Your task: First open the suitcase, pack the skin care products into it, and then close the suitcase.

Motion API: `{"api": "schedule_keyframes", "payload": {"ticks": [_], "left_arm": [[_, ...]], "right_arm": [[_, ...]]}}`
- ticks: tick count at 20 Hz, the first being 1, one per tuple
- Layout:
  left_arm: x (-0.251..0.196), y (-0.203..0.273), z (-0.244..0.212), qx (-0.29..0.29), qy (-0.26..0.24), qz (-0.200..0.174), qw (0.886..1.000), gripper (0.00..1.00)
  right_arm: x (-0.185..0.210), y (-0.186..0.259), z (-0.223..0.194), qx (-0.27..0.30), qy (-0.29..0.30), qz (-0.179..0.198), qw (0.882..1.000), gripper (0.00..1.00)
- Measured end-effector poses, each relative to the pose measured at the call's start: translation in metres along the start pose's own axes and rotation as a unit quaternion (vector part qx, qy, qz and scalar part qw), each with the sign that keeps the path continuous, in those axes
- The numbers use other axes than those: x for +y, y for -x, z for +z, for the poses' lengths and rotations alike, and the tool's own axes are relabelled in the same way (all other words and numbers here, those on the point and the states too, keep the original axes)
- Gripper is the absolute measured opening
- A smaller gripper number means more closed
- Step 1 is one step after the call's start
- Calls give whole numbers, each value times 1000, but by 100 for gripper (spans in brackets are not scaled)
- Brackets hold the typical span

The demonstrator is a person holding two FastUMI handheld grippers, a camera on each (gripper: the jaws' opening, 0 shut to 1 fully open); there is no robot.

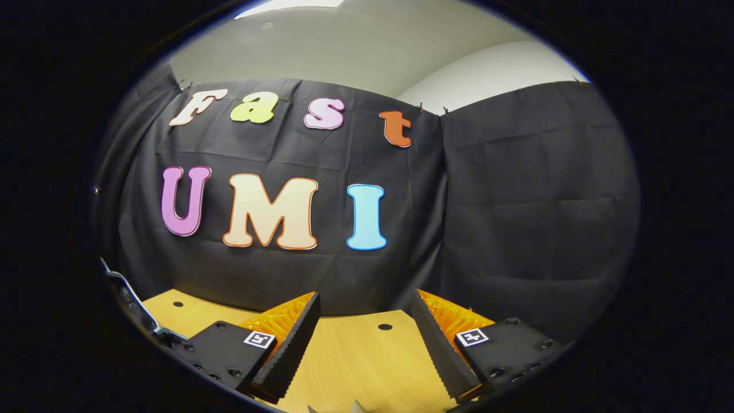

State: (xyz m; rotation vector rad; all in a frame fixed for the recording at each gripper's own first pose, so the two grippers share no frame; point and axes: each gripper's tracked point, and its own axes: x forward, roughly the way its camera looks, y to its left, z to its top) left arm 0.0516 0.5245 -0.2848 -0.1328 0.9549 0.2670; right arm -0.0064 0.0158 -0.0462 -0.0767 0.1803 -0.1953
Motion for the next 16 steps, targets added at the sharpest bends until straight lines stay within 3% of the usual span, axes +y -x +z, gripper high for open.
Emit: {"api": "schedule_keyframes", "payload": {"ticks": [7,12,14,15,16], "left_arm": [[40,-48,-42,6,-21,50,998,0],[67,-63,-76,19,45,82,995,13],[69,-58,-68,-9,59,82,995,17],[64,-55,-61,-26,68,74,995,28],[58,-44,-50,-45,70,75,994,49]], "right_arm": [[-10,4,-11,21,21,-11,1000,98],[-20,4,-13,20,24,-27,999,98],[-17,6,-14,22,13,-16,1000,98],[-13,4,-15,22,5,-7,1000,98],[-11,4,-14,22,0,-2,1000,98]]}}
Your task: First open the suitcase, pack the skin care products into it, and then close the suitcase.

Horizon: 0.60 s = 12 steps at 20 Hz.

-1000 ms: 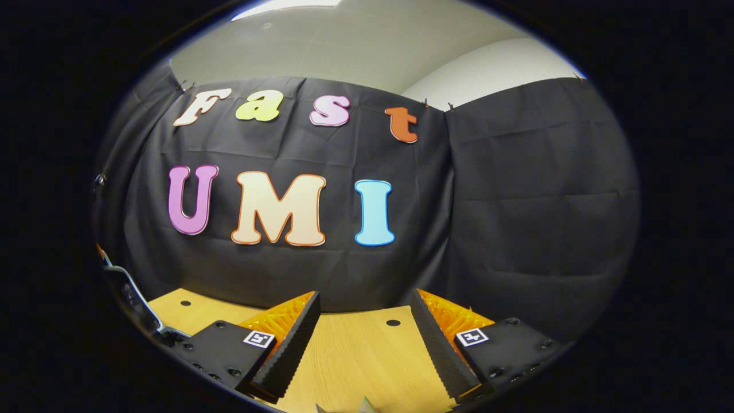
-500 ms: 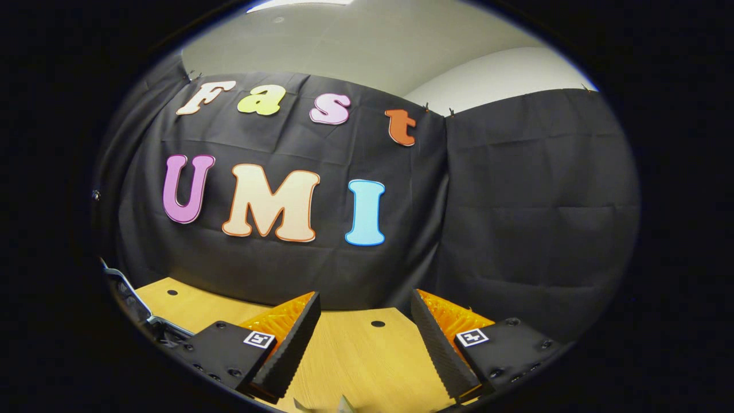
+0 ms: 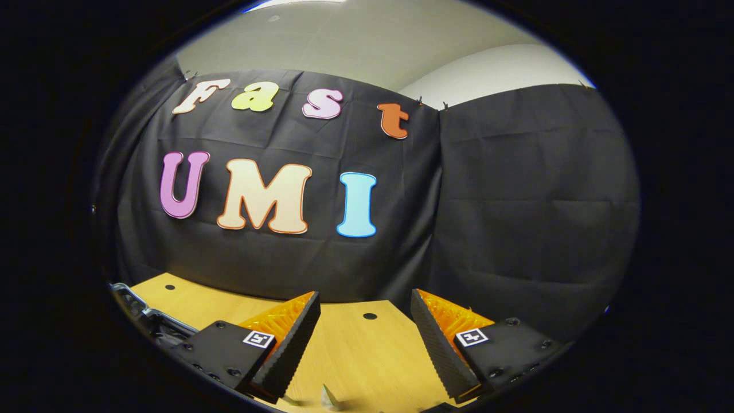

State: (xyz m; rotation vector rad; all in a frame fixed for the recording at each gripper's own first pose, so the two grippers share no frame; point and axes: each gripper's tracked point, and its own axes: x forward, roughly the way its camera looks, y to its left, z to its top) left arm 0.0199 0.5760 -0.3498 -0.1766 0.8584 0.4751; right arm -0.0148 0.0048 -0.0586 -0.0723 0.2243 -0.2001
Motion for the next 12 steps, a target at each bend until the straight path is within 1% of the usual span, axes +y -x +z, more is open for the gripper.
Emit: {"api": "schedule_keyframes", "payload": {"ticks": [1,2,3,4,6,9,10,12], "left_arm": [[-4,12,11,-23,-1,6,1000,70],[-14,24,25,-50,0,1,999,92],[-22,39,36,-75,6,-4,997,90],[-33,54,44,-93,14,-10,996,87],[-60,85,58,-136,16,-18,990,87],[-102,141,71,-200,-1,-31,979,87],[-114,156,71,-215,-8,-42,976,87],[-153,181,76,-238,-21,-66,969,87]], "right_arm": [[-2,0,1,-4,-4,-1,1000,99],[-3,-1,4,-12,-11,-1,1000,100],[-1,-4,6,-18,-17,3,1000,98],[3,-6,6,-18,-22,16,999,99],[2,-6,8,-24,-16,31,999,98],[3,-5,6,-20,-19,51,998,99],[3,-6,6,-19,-23,56,998,99],[6,-4,5,-17,-36,69,997,99]]}}
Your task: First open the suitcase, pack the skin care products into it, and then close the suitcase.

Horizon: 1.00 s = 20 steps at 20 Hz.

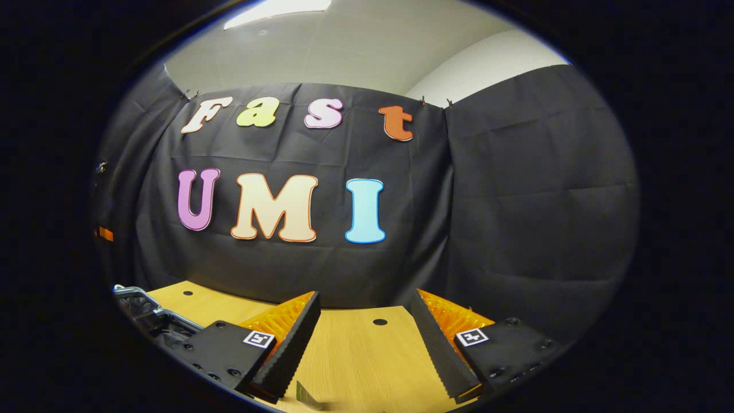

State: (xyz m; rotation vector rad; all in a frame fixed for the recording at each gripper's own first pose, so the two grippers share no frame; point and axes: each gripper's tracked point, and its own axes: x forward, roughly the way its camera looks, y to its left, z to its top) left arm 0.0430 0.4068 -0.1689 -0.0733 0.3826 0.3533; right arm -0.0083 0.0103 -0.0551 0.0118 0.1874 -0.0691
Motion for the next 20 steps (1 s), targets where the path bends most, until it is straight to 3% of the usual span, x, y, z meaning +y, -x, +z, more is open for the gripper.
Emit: {"api": "schedule_keyframes", "payload": {"ticks": [2,4,6,8,9,15,20], "left_arm": [[-47,17,13,-27,-10,-26,999,84],[-98,34,24,-52,-11,-62,997,88],[-131,47,16,-50,-13,-81,995,92],[-160,63,6,-49,-13,-98,994,89],[-177,71,-2,-49,-16,-110,993,92],[-265,104,-88,-7,-54,-183,982,89],[-343,135,-144,31,-59,-254,965,92]], "right_arm": [[4,-1,1,-5,-9,12,1000,99],[6,-2,0,-5,-8,30,999,99],[10,0,-1,-3,-11,49,999,99],[14,2,0,-7,-20,63,998,99],[16,1,0,-9,-23,68,997,98],[20,6,-5,4,-7,108,994,99],[28,13,-13,25,-24,123,992,99]]}}
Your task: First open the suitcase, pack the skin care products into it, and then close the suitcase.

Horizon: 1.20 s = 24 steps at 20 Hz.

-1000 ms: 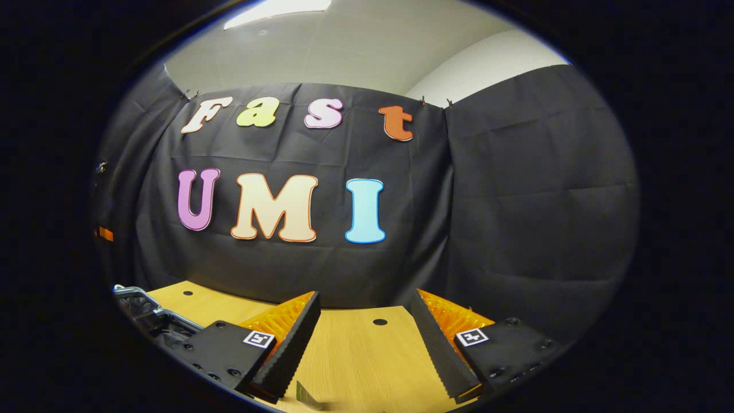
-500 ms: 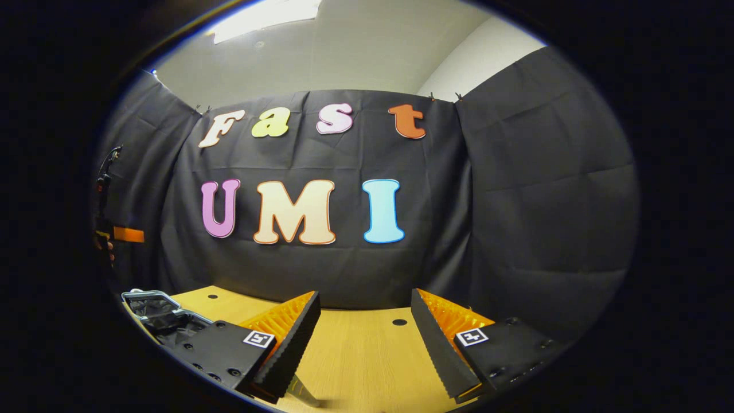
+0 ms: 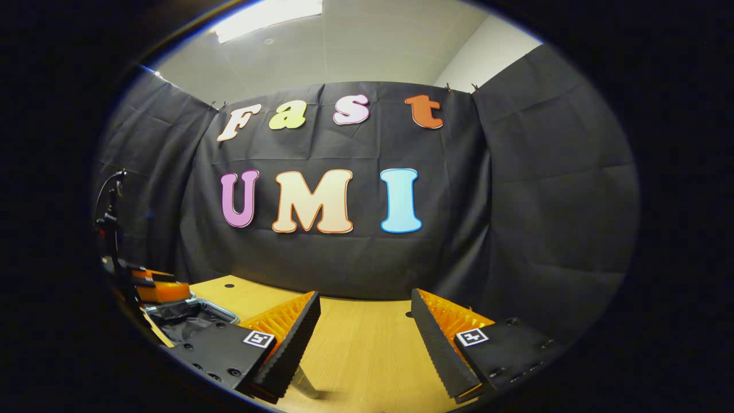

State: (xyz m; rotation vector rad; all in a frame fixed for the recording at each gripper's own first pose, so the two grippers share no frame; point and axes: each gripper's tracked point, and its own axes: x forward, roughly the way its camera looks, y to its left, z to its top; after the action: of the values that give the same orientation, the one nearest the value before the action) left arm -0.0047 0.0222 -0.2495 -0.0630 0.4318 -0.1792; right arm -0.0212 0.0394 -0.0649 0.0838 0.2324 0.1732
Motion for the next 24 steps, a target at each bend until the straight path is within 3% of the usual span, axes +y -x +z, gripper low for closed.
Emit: {"api": "schedule_keyframes", "payload": {"ticks": [3,4,7,12,16,21,24], "left_arm": [[-51,-10,-27,22,-10,-51,998,93],[-63,-14,-37,29,-17,-62,998,89],[-88,-26,-71,56,-23,-79,995,92],[-115,-34,-141,116,-10,-97,988,87],[-119,-43,-187,175,8,-94,980,67],[-107,-53,-203,197,16,-55,979,21],[-104,-50,-202,206,26,-49,977,16]], "right_arm": [[2,3,-7,20,4,3,1000,98],[-1,6,-9,29,14,5,999,98],[-1,7,-12,37,22,12,999,99],[-2,13,-18,56,47,26,997,98],[5,25,-32,78,49,47,995,99],[16,37,-45,105,42,70,991,99],[21,41,-52,114,47,86,989,100]]}}
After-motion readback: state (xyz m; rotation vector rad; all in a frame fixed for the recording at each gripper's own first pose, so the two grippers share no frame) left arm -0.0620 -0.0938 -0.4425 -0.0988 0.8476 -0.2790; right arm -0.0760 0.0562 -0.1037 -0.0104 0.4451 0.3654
